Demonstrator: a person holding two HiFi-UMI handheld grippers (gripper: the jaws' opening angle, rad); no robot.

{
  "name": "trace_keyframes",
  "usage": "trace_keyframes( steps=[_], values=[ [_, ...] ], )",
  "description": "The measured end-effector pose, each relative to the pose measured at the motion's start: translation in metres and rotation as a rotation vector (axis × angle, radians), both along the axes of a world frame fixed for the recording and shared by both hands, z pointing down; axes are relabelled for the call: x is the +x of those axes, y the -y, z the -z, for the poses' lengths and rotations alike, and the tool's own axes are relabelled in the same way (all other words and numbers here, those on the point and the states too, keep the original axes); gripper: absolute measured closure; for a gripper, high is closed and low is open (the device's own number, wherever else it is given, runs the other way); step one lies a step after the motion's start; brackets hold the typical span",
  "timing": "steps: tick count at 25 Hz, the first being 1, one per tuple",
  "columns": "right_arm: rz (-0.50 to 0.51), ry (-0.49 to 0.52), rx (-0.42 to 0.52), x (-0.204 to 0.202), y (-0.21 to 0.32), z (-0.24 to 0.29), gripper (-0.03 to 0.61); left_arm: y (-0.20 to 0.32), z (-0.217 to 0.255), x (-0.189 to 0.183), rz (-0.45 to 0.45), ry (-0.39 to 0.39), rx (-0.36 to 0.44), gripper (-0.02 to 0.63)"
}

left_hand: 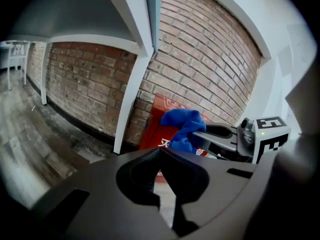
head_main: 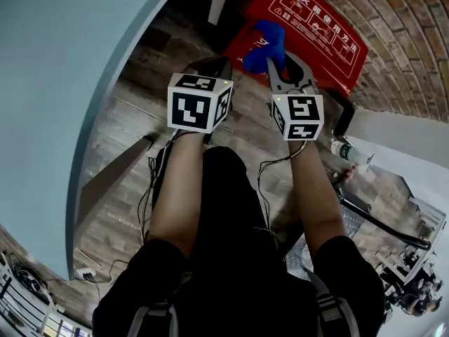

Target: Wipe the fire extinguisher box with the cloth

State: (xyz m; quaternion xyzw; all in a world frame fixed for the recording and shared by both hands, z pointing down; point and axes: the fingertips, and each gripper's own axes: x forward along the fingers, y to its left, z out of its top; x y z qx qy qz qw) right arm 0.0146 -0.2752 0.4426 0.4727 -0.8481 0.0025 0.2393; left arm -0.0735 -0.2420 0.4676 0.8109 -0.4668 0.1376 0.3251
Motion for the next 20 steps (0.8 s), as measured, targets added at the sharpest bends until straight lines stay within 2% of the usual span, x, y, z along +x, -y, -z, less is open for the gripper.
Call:
trace_keyframes(
  steps=[4, 8, 12, 17, 20],
  values=[
    [0.006, 0.007, 0.091, -0.003, 0.022, -0.018, 0.489, 0.008, -0.024, -0.011, -0.022, 0.053, 0.065, 0.606],
    [-0.032, 0.009, 0.114, -0.001, 0.038, -0.029, 0.489, 0.0, -0.052, -0.018, -0.003, 0.043, 0.036, 0.606],
    [-0.066, 0.017, 0.109, -0.004, 0.051, -0.034, 0.489, -0.002, -0.051, -0.015, -0.019, 0.019, 0.038, 0.606],
    [-0.084, 0.035, 0.092, -0.017, 0.06, -0.046, 0.489, -0.003, -0.056, -0.006, -0.085, 0.052, 0.027, 0.606],
    [-0.099, 0.053, 0.071, -0.021, 0.064, -0.058, 0.489, -0.001, -0.054, -0.007, -0.091, 0.064, 0.032, 0.606]
  ],
)
